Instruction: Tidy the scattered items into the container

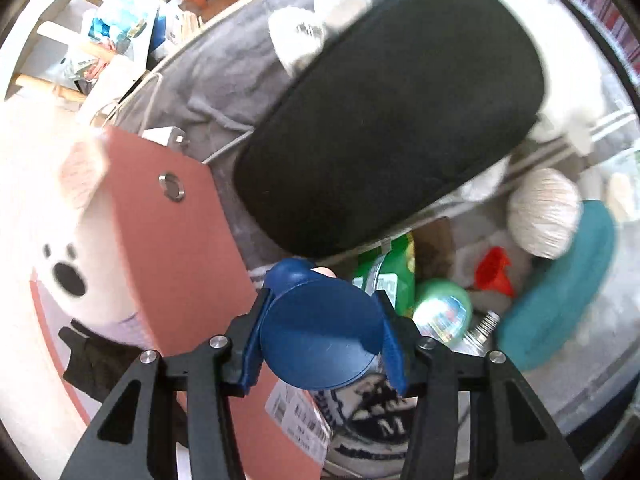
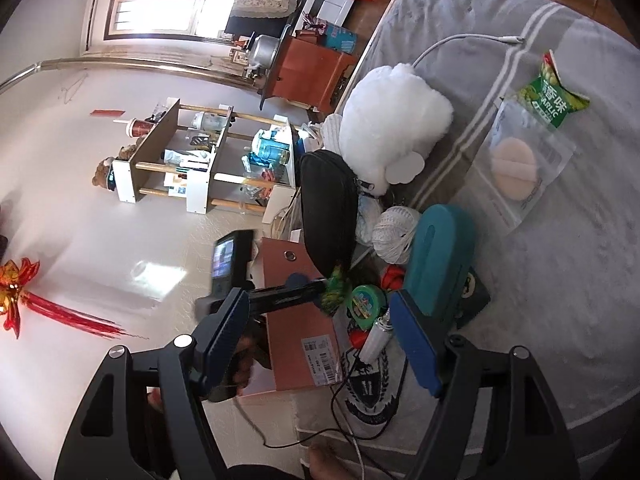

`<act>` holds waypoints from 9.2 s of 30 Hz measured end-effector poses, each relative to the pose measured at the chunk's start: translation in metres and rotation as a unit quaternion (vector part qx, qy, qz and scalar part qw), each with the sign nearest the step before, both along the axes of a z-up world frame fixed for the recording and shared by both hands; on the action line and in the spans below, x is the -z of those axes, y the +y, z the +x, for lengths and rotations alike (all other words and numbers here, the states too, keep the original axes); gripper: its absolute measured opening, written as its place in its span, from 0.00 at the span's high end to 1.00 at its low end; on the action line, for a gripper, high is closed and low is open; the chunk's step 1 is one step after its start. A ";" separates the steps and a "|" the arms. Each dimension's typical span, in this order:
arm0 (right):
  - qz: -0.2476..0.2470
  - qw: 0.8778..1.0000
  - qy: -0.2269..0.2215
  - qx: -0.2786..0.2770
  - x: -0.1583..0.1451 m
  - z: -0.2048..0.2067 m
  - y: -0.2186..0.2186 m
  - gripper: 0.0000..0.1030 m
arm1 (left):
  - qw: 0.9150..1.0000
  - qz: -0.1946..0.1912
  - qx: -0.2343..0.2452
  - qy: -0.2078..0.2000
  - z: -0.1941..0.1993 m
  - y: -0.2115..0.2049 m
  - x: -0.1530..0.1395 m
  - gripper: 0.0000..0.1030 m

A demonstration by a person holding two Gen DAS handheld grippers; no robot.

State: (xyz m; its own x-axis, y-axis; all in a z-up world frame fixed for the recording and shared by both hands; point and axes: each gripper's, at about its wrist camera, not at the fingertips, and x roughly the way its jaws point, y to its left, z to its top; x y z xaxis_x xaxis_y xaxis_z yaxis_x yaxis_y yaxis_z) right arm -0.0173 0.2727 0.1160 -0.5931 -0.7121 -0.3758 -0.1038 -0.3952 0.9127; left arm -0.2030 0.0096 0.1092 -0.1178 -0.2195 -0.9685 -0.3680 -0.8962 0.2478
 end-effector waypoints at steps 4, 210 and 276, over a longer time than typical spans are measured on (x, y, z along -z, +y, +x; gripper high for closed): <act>0.009 1.000 -0.006 -0.003 0.005 -0.002 -0.002 0.29 | 0.998 0.061 -0.006 0.016 0.016 -0.013 -0.061 0.55; 0.201 0.971 -0.112 -0.060 0.075 -0.042 -0.061 0.40 | 0.977 0.086 0.191 -0.042 0.130 0.067 0.046 0.74; 0.379 0.901 0.073 -0.197 -0.051 -0.041 -0.191 0.42 | 0.965 0.231 0.016 0.121 0.124 -0.141 -0.137 0.20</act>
